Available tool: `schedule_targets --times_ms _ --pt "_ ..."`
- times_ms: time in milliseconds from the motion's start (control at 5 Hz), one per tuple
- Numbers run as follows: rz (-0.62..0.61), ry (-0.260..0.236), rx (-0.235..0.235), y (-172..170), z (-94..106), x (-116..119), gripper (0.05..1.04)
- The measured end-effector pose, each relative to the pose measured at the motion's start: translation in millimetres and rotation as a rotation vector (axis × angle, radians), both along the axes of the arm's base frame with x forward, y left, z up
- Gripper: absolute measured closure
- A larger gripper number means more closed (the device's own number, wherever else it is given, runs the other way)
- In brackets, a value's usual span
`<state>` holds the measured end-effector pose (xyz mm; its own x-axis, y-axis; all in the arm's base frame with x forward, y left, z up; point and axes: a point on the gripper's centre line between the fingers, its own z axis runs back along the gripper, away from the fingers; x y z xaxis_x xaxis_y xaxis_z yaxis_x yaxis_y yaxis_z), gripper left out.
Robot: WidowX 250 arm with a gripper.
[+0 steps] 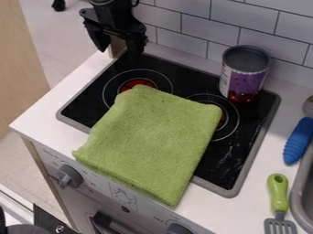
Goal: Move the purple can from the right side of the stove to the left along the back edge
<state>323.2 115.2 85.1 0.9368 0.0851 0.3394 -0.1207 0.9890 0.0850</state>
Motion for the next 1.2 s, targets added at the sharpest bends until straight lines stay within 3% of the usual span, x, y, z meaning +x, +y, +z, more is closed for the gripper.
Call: schedule_targets --times_ms 200,400,600,1000,1200 --pt "0.005 0.033 -0.011 -3 -11.4 -4 0.086" --pt "0.087 0.047 0.01 -20 -21.2 -8 0.086" --pt "0.147 0.015 -0.011 -44 -8.2 -9 0.086" --pt "0.192 -0.074 -0.095 -87 14.0 -20 0.086" --pt "0.279 -0.053 -0.145 -113 15.9 -19 0.086"
